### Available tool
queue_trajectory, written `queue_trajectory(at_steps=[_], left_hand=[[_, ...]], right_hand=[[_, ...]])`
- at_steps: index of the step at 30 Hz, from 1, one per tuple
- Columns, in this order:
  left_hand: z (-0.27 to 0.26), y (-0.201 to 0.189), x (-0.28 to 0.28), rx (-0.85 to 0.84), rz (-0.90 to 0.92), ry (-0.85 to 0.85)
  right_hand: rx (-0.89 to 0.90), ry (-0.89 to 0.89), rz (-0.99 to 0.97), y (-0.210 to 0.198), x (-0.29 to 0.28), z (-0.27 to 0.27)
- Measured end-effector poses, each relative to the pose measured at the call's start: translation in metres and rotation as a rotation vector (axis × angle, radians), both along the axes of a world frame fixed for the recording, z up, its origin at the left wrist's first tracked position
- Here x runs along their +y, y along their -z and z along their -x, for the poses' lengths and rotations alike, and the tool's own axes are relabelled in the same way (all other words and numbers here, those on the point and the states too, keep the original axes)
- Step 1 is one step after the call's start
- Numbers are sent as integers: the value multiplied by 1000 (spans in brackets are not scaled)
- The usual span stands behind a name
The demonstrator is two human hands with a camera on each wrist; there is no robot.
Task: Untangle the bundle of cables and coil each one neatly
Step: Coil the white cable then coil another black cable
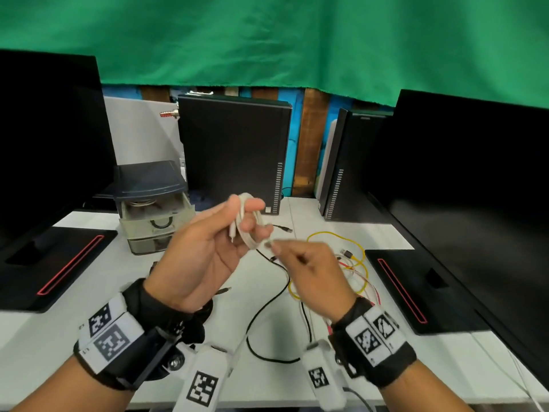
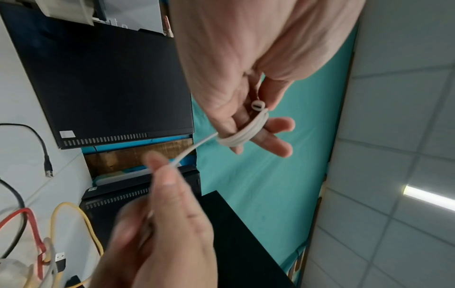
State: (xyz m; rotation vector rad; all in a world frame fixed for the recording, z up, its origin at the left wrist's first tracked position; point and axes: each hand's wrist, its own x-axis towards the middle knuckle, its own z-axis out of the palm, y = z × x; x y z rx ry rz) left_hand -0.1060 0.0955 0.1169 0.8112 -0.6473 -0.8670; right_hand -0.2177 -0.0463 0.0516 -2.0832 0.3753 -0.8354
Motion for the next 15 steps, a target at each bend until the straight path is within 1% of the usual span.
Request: queue_trajectory(at_steps=[2,3,4,5,6,7,8,9,11,12,13,14,15], left_hand=[[-6,0,1,18,64,-48],[-6,1,1,-5,70,-76],[-6,4,0,-78,56,-117],[-5,8,-2,-217,15,-188],[-3,12,-2,-412,-39,-284],[-2,17,-3,-623,-86,-374],[-1,21,-4,-800,-118,-427],[0,23,-4,-917,-132,-447],[3,21,-2,-1027,-139,-440],[5,20,0,-1070,-153,-405],[7,19,3,-1124,-180,-337],[11,19,5,-1174,-211,-239],[15,20,7,-1185,-237,-119]], right_hand=[[142,-114,24,6,19,10],[190,-170,69,4,28,16],[226,-225,135,0,37,23],[244,-274,193,-8,43,29],[238,-303,220,-18,48,35],[212,-315,212,-27,49,42],[174,-310,186,-37,48,48],[132,-292,163,-44,45,54],[74,-249,137,-55,37,65],[52,-229,134,-61,34,70],[25,-205,139,-65,31,74],[-12,-178,150,-68,28,78],[-54,-146,165,-71,25,79]])
